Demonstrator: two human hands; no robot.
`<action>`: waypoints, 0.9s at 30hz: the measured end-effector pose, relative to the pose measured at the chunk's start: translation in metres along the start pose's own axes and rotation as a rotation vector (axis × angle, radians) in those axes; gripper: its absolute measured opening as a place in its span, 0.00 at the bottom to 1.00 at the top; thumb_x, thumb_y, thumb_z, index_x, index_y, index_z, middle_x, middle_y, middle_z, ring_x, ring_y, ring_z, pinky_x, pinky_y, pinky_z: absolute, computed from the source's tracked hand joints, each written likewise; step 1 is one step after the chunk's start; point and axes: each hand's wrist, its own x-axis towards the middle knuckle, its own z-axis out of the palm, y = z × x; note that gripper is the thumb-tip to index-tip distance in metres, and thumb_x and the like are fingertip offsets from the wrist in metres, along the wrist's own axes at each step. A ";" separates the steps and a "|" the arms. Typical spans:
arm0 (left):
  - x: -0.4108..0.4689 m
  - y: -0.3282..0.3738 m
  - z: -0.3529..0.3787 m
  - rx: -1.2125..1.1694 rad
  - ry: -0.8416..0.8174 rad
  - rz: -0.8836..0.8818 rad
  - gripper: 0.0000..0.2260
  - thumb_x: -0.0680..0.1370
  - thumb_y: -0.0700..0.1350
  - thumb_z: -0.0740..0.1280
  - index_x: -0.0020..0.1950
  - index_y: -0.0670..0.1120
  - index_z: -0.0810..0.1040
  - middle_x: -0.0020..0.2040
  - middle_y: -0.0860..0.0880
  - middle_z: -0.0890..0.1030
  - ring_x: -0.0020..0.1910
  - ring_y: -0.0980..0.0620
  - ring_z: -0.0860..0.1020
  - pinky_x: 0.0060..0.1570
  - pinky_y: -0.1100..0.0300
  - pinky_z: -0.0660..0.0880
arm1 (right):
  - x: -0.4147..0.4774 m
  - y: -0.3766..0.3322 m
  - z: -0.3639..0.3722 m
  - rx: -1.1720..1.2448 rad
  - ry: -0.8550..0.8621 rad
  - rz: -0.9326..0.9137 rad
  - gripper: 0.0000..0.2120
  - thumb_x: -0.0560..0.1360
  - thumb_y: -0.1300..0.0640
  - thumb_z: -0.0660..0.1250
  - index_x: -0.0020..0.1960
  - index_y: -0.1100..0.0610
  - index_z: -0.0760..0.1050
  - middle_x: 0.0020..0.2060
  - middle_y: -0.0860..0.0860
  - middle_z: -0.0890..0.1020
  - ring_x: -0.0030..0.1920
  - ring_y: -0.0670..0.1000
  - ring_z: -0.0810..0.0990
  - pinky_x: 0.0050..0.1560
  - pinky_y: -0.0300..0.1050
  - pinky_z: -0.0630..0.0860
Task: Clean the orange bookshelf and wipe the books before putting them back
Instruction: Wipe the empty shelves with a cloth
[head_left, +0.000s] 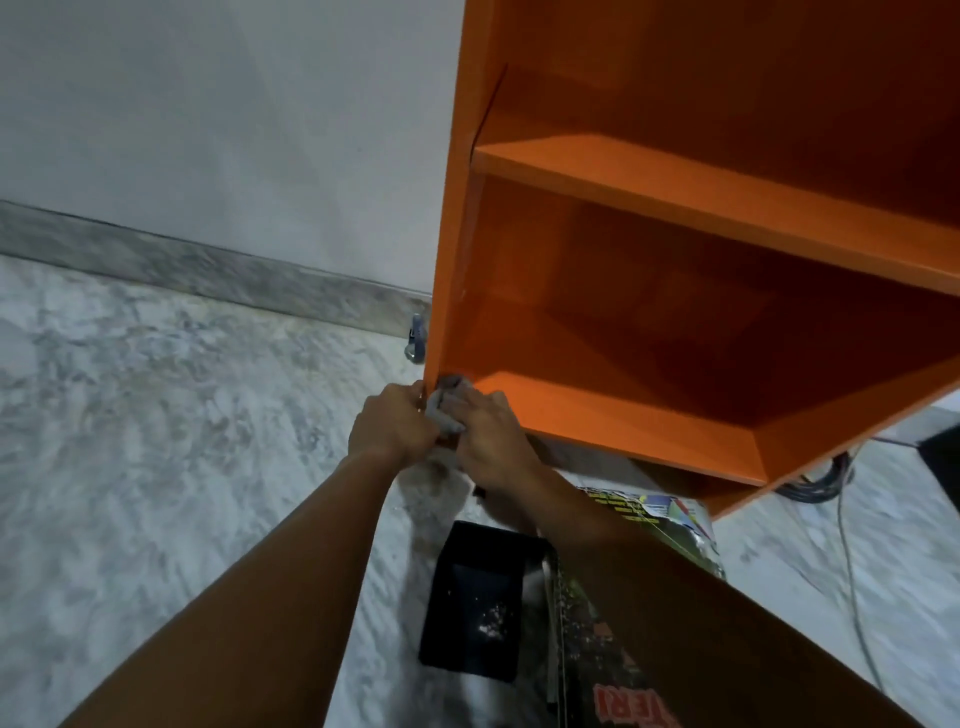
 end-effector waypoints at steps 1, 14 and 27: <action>-0.007 0.006 -0.001 0.035 -0.044 -0.022 0.16 0.74 0.52 0.71 0.61 0.50 0.81 0.55 0.45 0.84 0.54 0.42 0.81 0.50 0.55 0.76 | -0.009 -0.002 -0.009 0.016 -0.046 -0.048 0.14 0.67 0.57 0.62 0.49 0.52 0.82 0.60 0.48 0.81 0.58 0.52 0.75 0.53 0.52 0.62; -0.090 0.191 -0.042 0.302 0.650 0.834 0.19 0.70 0.42 0.64 0.59 0.47 0.82 0.56 0.45 0.84 0.57 0.41 0.78 0.50 0.48 0.73 | -0.115 -0.011 -0.241 0.258 0.803 0.058 0.07 0.76 0.55 0.60 0.46 0.56 0.76 0.47 0.55 0.78 0.48 0.54 0.71 0.60 0.50 0.62; -0.091 0.283 0.003 0.780 0.291 0.557 0.32 0.76 0.56 0.64 0.79 0.51 0.61 0.78 0.51 0.66 0.82 0.40 0.47 0.74 0.31 0.45 | -0.111 0.094 -0.352 -0.357 0.338 0.484 0.10 0.83 0.51 0.57 0.51 0.53 0.76 0.59 0.56 0.77 0.64 0.63 0.67 0.55 0.56 0.63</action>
